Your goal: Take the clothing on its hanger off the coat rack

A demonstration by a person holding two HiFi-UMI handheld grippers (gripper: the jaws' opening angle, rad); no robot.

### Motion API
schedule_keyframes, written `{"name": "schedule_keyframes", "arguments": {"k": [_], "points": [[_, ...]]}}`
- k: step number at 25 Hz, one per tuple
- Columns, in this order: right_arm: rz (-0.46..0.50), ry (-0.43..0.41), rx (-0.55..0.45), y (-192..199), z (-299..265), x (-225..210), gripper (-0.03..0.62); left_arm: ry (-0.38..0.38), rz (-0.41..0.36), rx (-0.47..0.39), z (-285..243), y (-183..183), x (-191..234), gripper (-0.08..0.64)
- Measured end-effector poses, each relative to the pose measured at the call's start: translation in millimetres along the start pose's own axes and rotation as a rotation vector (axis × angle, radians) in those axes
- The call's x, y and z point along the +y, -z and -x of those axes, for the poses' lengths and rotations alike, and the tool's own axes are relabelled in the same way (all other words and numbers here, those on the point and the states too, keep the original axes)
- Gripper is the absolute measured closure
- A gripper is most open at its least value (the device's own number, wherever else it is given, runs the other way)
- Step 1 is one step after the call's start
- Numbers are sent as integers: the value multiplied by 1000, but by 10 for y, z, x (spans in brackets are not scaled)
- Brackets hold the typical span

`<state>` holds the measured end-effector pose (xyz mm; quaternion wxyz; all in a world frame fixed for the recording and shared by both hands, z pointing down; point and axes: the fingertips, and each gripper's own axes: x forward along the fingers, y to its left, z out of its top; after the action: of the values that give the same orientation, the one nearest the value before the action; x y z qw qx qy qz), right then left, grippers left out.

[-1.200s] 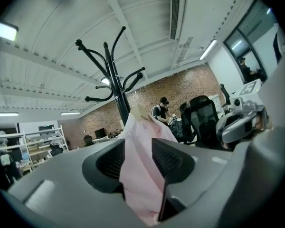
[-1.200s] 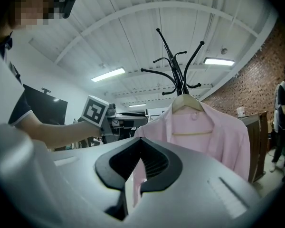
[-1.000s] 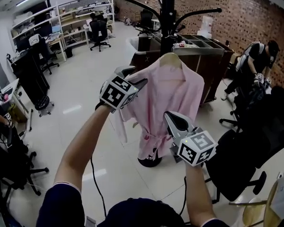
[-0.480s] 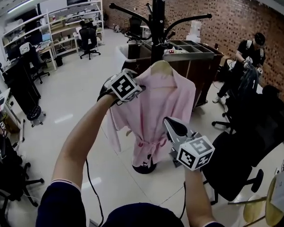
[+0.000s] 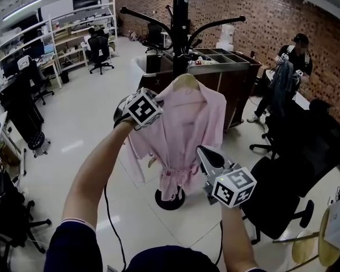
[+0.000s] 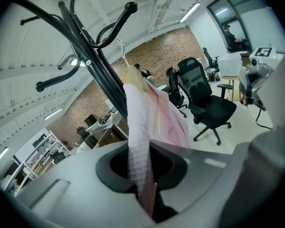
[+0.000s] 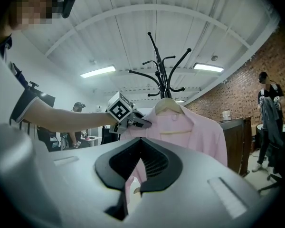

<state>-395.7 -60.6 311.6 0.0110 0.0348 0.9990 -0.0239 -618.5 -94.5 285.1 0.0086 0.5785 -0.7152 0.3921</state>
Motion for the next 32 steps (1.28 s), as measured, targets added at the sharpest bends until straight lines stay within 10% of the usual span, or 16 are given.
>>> {"name": "schedule_keyframes", "arguments": {"k": [13, 32], "points": [[6, -4, -7, -39, 86, 30, 591, -16, -41, -34, 257, -386, 69, 518], [-16, 132, 42, 169, 502, 70, 591, 173, -107, -162, 195, -544, -937, 518]]}}
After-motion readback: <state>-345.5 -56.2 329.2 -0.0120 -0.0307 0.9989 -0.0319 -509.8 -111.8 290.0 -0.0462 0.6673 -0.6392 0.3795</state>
